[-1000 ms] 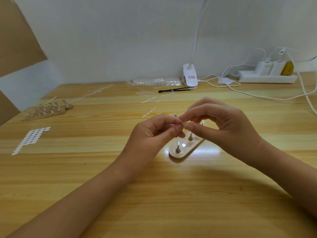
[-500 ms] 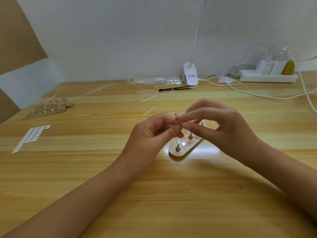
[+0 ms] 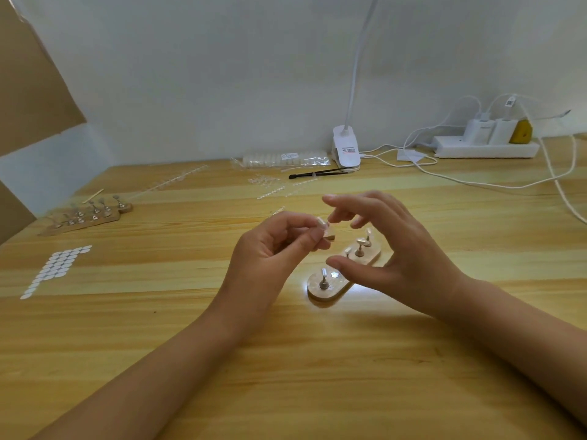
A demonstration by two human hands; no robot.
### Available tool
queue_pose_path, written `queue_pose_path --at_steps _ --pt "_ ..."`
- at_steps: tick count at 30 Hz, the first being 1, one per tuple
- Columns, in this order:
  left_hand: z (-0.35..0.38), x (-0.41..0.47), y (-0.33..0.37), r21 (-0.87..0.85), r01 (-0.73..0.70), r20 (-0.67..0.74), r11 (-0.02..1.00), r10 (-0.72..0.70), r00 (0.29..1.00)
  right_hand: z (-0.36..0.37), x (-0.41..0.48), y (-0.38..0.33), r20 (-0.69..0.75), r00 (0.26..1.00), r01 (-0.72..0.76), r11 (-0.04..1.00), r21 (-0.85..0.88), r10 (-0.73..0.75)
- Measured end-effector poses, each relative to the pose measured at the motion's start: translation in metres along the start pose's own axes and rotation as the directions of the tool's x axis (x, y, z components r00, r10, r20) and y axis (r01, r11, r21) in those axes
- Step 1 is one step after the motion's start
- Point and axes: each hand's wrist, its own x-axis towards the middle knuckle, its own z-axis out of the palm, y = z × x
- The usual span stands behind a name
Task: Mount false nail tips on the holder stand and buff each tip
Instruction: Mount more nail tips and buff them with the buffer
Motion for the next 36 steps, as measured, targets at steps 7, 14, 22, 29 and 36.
queue_pose_path --at_steps 7,14,22,29,36 --pt "0.000 0.000 -0.002 0.036 0.005 0.025 0.999 -0.006 1.000 -0.001 0.005 -0.007 -0.078 0.997 -0.015 1.000 -0.014 0.014" --pt "0.001 -0.001 -0.003 0.081 0.026 0.083 0.996 -0.033 0.996 -0.005 0.006 -0.003 -0.048 0.998 0.023 0.998 -0.066 -0.026" --pt "0.000 0.002 -0.003 0.200 0.065 0.145 0.978 -0.095 0.985 -0.014 0.008 0.005 0.102 0.992 -0.082 0.989 0.122 0.070" --pt "0.002 0.004 -0.004 0.230 0.085 0.160 0.970 -0.123 0.979 -0.021 0.009 0.011 0.211 0.971 -0.149 0.978 0.145 0.117" --pt "0.003 0.006 -0.008 0.331 0.205 0.101 0.921 -0.251 0.963 -0.028 0.007 0.024 0.195 0.960 -0.212 0.976 0.043 0.200"
